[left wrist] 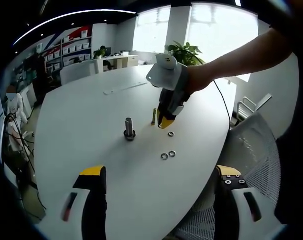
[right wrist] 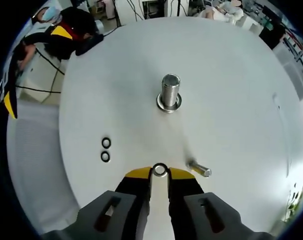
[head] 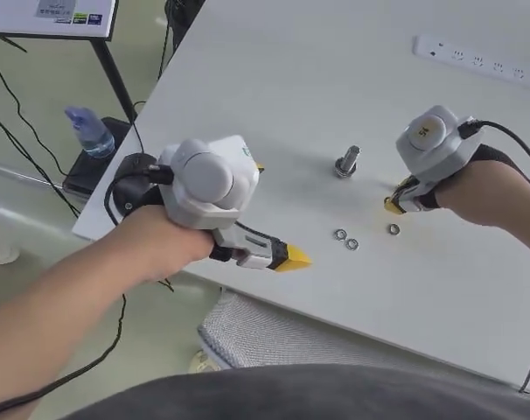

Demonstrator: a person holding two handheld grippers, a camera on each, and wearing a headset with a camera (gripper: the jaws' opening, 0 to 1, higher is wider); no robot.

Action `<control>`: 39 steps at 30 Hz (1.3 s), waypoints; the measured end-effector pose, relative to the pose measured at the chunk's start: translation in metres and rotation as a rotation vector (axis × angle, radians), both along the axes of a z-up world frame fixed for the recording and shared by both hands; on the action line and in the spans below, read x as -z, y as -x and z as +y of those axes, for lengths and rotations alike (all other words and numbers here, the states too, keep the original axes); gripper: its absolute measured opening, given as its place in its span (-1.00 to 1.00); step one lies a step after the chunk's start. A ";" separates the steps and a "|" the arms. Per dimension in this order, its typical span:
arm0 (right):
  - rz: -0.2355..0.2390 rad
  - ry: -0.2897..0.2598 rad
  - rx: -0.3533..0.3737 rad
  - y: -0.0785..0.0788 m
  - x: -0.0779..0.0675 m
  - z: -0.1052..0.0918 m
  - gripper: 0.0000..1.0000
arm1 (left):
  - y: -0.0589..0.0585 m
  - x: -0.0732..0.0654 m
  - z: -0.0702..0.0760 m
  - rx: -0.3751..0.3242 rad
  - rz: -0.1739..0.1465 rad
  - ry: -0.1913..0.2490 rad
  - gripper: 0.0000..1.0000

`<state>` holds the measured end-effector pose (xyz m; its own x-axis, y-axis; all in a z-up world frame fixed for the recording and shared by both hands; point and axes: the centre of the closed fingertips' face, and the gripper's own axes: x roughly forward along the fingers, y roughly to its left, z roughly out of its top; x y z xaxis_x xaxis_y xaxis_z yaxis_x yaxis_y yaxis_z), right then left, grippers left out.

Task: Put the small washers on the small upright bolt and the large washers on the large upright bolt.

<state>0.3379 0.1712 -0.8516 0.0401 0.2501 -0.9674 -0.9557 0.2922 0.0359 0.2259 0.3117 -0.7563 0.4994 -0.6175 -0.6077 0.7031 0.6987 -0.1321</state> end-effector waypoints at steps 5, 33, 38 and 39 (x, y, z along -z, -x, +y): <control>-0.003 0.007 0.024 -0.001 -0.001 -0.019 -0.74 | 0.001 0.000 -0.001 0.002 -0.001 -0.006 0.77; -0.034 -0.019 0.093 -0.026 -0.031 -0.037 -0.74 | 0.004 0.001 0.007 -0.010 0.004 -0.025 0.76; -0.042 -0.028 0.094 -0.028 -0.038 -0.034 -0.74 | 0.005 0.001 0.006 -0.012 0.003 -0.021 0.75; -0.043 -0.031 0.093 -0.028 -0.040 -0.033 -0.74 | 0.006 0.001 0.007 -0.012 0.003 -0.023 0.75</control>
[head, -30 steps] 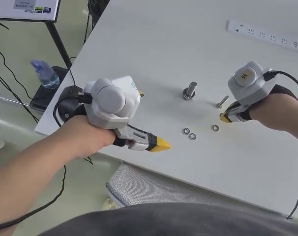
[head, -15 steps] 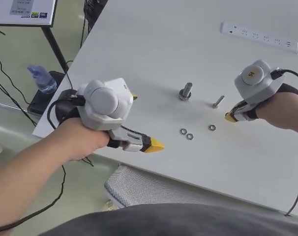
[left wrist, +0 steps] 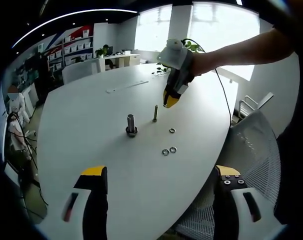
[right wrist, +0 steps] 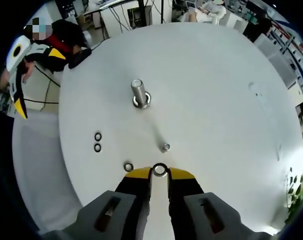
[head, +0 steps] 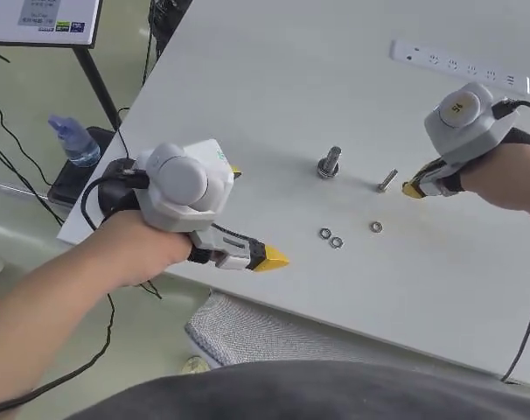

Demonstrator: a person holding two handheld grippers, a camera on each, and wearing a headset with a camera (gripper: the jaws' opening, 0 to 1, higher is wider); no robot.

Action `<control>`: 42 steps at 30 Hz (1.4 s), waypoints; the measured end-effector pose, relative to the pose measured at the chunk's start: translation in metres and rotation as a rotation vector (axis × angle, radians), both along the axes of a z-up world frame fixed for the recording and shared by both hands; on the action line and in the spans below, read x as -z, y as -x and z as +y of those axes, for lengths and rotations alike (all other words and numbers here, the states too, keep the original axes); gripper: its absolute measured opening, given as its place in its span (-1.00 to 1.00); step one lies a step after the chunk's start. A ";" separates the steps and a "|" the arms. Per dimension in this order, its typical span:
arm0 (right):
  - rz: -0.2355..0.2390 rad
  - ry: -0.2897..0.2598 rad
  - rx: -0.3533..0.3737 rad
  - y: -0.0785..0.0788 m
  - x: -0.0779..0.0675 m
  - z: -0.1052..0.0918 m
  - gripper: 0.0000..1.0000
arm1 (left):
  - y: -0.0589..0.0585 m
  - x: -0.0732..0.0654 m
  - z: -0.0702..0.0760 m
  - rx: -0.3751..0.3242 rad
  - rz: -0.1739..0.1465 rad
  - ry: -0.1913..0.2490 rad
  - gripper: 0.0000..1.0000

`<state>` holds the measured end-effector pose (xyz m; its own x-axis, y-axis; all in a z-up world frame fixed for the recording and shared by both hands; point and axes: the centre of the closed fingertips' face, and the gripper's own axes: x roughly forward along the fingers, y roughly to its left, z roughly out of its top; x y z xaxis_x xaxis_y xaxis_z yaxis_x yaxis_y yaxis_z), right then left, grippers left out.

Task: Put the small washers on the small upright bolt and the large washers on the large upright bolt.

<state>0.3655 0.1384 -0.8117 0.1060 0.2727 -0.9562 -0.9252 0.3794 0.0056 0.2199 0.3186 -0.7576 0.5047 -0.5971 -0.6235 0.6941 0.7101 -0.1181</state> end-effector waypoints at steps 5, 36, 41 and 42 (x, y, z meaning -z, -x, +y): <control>-0.011 -0.006 -0.014 -0.002 -0.009 0.007 -0.74 | 0.003 0.002 0.000 0.009 0.002 -0.011 0.74; -0.020 0.010 -0.052 -0.021 -0.001 0.022 -0.74 | 0.007 0.002 -0.001 0.014 0.008 -0.011 0.72; -0.013 0.021 -0.055 -0.019 0.000 0.022 -0.74 | 0.006 0.001 0.001 0.013 0.005 -0.011 0.73; -0.010 0.023 -0.054 -0.019 0.001 0.022 -0.74 | 0.006 0.002 0.001 0.009 0.008 -0.010 0.73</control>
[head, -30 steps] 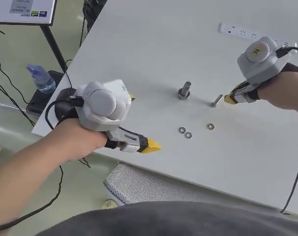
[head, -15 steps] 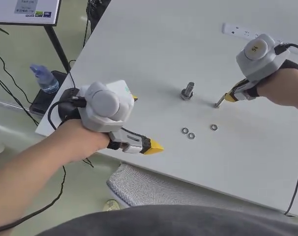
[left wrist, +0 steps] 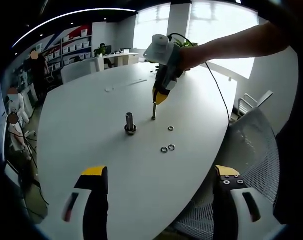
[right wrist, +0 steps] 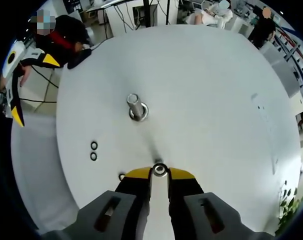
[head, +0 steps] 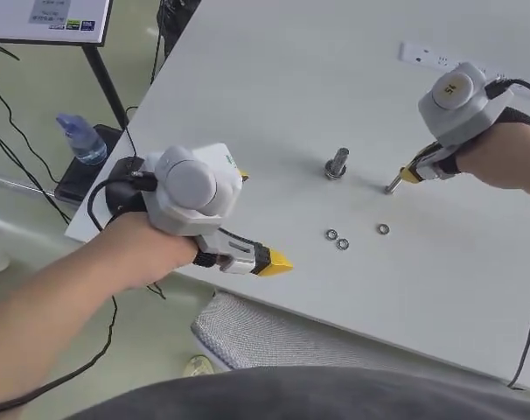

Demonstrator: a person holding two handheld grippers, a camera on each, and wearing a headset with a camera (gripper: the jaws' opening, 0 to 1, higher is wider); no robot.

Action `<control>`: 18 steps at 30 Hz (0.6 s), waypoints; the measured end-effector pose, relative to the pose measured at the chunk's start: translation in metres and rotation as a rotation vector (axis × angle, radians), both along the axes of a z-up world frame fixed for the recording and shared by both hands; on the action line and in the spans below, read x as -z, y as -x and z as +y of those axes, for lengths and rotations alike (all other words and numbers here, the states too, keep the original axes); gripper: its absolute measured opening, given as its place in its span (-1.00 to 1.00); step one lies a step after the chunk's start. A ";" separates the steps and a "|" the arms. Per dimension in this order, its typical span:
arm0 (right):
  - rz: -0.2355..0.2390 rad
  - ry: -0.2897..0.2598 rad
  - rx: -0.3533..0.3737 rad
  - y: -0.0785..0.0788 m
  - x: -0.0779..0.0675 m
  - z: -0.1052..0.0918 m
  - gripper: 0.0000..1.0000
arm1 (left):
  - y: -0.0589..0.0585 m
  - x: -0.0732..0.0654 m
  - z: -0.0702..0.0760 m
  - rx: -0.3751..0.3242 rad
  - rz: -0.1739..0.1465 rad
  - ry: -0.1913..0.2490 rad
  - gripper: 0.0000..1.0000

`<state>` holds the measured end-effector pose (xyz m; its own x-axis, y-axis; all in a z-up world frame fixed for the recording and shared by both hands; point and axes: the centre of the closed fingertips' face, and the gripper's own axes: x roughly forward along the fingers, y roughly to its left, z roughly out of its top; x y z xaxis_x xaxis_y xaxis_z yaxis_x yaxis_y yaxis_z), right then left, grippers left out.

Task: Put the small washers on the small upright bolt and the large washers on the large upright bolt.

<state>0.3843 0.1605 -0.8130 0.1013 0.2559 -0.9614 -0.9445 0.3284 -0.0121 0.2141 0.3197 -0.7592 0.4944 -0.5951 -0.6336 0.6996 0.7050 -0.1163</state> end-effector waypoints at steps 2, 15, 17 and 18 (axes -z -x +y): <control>0.003 0.002 -0.001 -0.002 0.004 0.000 -0.74 | 0.000 0.000 0.000 0.000 -0.001 0.000 0.72; 0.008 0.013 -0.010 -0.003 0.009 0.001 -0.74 | -0.002 0.002 -0.001 0.002 0.007 0.005 0.71; 0.008 0.014 -0.012 -0.003 0.009 0.001 -0.74 | -0.002 0.003 -0.001 0.001 0.010 0.004 0.71; 0.009 0.014 -0.013 -0.003 0.010 0.001 -0.74 | -0.003 0.003 -0.001 0.000 0.011 0.003 0.71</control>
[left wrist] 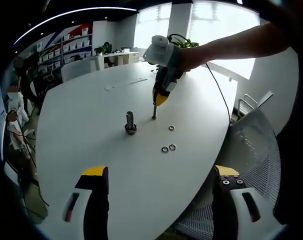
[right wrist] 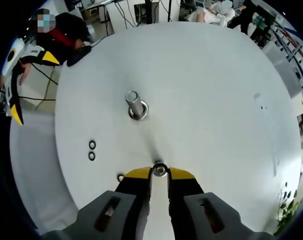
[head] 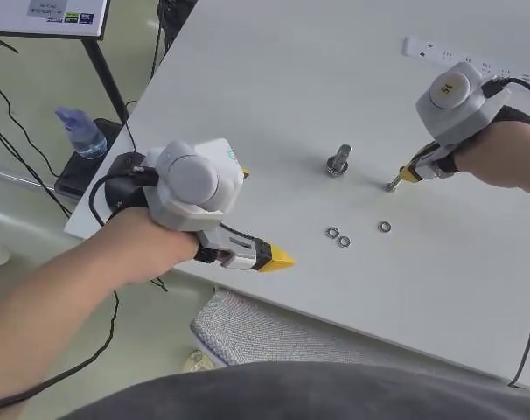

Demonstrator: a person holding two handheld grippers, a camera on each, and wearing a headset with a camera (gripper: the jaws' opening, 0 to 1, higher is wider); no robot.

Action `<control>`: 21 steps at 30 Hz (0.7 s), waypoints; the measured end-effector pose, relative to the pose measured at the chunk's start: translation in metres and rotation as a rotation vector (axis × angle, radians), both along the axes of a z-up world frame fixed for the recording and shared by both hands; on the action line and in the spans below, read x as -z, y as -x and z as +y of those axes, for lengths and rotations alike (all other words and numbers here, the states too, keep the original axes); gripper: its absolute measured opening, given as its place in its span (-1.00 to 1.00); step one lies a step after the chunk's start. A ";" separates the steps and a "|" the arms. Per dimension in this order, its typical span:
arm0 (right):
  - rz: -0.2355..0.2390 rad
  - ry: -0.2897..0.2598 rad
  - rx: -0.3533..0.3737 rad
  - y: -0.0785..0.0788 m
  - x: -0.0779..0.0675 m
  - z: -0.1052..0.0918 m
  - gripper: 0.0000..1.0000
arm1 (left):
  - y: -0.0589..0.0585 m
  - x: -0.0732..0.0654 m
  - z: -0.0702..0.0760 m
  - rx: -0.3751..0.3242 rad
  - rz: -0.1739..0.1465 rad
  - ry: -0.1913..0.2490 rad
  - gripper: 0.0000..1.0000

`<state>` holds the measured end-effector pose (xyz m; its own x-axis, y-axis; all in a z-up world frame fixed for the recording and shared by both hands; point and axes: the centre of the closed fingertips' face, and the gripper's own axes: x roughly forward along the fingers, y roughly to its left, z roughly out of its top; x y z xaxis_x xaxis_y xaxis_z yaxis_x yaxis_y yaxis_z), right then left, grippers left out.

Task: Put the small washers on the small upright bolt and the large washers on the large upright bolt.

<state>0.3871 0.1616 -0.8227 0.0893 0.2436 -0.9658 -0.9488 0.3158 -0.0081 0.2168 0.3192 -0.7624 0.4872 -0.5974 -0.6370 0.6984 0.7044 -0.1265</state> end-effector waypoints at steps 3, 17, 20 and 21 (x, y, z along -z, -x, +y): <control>0.001 0.005 -0.003 0.000 0.001 0.000 -0.74 | 0.000 0.001 0.000 0.002 0.002 0.001 0.70; 0.010 0.016 -0.010 0.003 0.008 0.002 -0.74 | -0.005 -0.002 -0.001 0.007 -0.003 0.006 0.70; 0.013 0.024 -0.020 0.005 0.011 0.002 -0.74 | -0.006 -0.001 -0.002 0.010 -0.001 0.007 0.70; 0.014 0.025 -0.022 0.006 0.012 0.002 -0.74 | -0.006 -0.001 -0.002 0.010 0.000 0.007 0.70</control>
<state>0.3814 0.1632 -0.8350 0.0711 0.2208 -0.9727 -0.9556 0.2948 -0.0029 0.2230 0.3169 -0.7618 0.4813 -0.6069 -0.6325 0.7054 0.6965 -0.1316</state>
